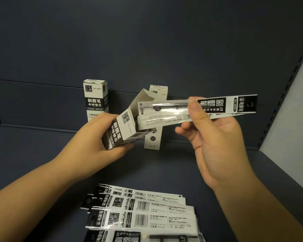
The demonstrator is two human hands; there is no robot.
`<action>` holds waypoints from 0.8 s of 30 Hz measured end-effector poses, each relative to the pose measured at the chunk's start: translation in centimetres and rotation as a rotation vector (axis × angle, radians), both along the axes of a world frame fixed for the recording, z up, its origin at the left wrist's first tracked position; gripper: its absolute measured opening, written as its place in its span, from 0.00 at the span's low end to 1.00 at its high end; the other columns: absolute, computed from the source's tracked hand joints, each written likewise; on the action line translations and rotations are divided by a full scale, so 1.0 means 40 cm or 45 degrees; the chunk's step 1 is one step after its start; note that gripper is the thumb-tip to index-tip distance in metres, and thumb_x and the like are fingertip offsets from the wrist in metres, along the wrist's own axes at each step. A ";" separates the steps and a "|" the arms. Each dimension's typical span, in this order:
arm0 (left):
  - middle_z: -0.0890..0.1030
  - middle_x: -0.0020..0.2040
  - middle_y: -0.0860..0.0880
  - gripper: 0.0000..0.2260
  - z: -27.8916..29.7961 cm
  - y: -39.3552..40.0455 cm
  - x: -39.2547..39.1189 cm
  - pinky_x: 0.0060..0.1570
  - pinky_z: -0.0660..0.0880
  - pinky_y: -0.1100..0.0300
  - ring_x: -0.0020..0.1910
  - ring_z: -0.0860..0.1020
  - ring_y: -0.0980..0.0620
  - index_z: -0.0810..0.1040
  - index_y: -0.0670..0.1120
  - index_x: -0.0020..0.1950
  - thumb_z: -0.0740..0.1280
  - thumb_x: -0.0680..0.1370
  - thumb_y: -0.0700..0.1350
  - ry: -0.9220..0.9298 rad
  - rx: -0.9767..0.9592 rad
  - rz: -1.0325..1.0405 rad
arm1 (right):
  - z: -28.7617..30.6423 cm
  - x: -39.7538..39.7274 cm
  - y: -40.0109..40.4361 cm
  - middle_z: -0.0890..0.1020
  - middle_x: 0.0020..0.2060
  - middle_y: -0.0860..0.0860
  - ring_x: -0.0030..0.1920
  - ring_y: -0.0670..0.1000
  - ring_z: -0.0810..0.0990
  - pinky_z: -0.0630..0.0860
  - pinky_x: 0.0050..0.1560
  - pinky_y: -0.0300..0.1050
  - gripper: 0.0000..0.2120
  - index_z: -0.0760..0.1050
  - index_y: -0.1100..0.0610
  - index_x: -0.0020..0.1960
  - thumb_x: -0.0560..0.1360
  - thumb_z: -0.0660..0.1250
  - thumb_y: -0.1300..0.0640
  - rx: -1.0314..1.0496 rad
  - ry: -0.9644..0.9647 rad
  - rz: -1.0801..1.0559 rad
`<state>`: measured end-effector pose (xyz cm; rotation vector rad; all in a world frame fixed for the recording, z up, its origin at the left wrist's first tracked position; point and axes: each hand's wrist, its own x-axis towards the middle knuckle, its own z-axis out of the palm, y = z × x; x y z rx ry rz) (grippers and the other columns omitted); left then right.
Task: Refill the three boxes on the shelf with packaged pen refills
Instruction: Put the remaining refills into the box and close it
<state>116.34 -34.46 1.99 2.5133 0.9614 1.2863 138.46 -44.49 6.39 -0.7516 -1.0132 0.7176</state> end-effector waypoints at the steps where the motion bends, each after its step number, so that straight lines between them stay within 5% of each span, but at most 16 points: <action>1: 0.76 0.53 0.63 0.21 0.000 0.000 0.000 0.49 0.70 0.69 0.56 0.76 0.61 0.72 0.66 0.58 0.75 0.69 0.55 0.002 0.003 0.000 | -0.002 -0.001 0.001 0.83 0.39 0.49 0.35 0.46 0.79 0.81 0.40 0.41 0.07 0.81 0.57 0.51 0.75 0.70 0.56 -0.010 -0.026 0.004; 11: 0.76 0.54 0.63 0.21 -0.009 -0.002 0.014 0.49 0.73 0.61 0.55 0.77 0.60 0.74 0.60 0.61 0.75 0.70 0.57 0.119 0.023 -0.006 | -0.029 -0.024 0.008 0.85 0.36 0.53 0.35 0.46 0.83 0.85 0.47 0.52 0.04 0.82 0.55 0.50 0.79 0.69 0.56 -0.245 -0.360 0.076; 16: 0.75 0.54 0.64 0.21 -0.009 0.000 0.011 0.49 0.71 0.66 0.55 0.76 0.62 0.73 0.62 0.60 0.74 0.69 0.58 0.097 0.028 0.007 | -0.013 -0.018 0.010 0.86 0.44 0.58 0.36 0.48 0.82 0.83 0.43 0.47 0.12 0.80 0.63 0.54 0.82 0.63 0.55 -0.258 -0.160 0.104; 21: 0.75 0.55 0.65 0.21 -0.009 -0.004 0.015 0.50 0.75 0.61 0.55 0.76 0.61 0.72 0.63 0.60 0.72 0.70 0.62 0.120 0.028 -0.007 | -0.027 -0.020 -0.001 0.85 0.32 0.47 0.30 0.40 0.79 0.75 0.35 0.34 0.09 0.82 0.53 0.42 0.80 0.68 0.55 -0.223 -0.505 -0.132; 24: 0.75 0.55 0.64 0.22 -0.008 -0.009 0.019 0.51 0.77 0.58 0.55 0.76 0.61 0.73 0.61 0.62 0.70 0.69 0.64 0.129 0.033 -0.020 | -0.039 -0.031 -0.003 0.87 0.41 0.41 0.41 0.34 0.83 0.72 0.38 0.24 0.04 0.83 0.52 0.53 0.79 0.70 0.55 -0.262 -0.680 -0.077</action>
